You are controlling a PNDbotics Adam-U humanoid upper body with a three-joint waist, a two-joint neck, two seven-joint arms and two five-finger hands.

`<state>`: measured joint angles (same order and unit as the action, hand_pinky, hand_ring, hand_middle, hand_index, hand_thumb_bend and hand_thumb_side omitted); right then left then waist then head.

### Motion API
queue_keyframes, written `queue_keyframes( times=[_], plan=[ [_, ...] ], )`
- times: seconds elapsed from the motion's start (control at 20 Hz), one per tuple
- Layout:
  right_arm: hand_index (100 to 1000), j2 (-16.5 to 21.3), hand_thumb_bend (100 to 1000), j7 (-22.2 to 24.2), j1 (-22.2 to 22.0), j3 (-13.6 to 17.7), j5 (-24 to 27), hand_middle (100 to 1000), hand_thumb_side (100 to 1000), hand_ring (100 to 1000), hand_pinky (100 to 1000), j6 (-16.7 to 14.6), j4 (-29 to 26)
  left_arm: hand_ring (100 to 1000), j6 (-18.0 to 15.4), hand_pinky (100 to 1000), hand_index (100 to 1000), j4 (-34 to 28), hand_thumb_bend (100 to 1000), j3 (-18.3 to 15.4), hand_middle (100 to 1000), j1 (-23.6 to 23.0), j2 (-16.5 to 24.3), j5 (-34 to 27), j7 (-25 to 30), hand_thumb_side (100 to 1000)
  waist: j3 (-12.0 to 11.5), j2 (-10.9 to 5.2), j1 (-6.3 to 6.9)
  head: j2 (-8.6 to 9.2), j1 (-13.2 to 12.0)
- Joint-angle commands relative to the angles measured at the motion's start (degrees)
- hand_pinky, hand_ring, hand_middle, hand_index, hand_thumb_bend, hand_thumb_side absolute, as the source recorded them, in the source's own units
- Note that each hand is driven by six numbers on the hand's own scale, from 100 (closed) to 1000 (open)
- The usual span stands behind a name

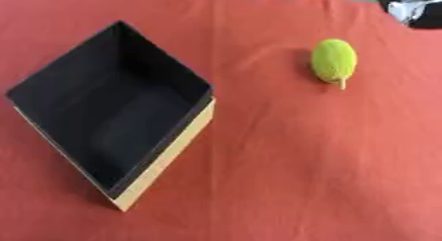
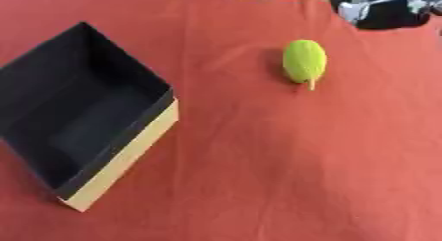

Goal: Pick up objects on the table and place them in the box.

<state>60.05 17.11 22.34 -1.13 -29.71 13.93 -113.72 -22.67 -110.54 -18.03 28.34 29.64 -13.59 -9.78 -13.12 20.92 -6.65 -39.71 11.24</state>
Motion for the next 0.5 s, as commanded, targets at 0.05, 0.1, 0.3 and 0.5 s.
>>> queue_keyframes(
  times=[0.05, 0.1, 0.3, 0.5],
  plan=[
    [904, 3.02, 341, 4.62, 0.87, -0.92, -0.2, 813, 168, 973, 825, 0.46, -0.39, 552, -0.21, 670, 679, -0.27, 146, 0.06, 553, 0.78, 1.88, -0.06, 0.49, 100, -0.06, -1.18, 0.31, 0.27, 0.32],
    [907, 3.08, 386, 5.12, 0.98, -1.03, -0.1, 818, 155, 986, 831, 0.5, -0.31, 552, -0.26, 670, 679, -0.22, 144, 0.06, 553, 0.79, 1.89, -0.09, 0.55, 100, -0.08, -1.18, 0.31, 0.26, 0.33],
    [913, 3.63, 379, 8.65, 3.4, -3.14, 3.64, 822, 108, 1000, 847, -0.28, 4.32, 552, -0.33, 670, 679, -0.02, 145, 0.29, 553, 0.96, 1.94, -0.24, 0.94, 100, -0.47, -1.3, 0.17, 0.02, 0.62],
    [911, 3.85, 402, 10.8, 5.27, -3.97, 8.39, 830, 100, 1000, 864, -1.89, 7.31, 551, -0.31, 670, 679, 0.07, 144, 0.36, 552, 0.94, 1.98, -0.3, 1.17, 100, -0.48, -1.46, 0.09, -0.04, 0.64]
  ],
)
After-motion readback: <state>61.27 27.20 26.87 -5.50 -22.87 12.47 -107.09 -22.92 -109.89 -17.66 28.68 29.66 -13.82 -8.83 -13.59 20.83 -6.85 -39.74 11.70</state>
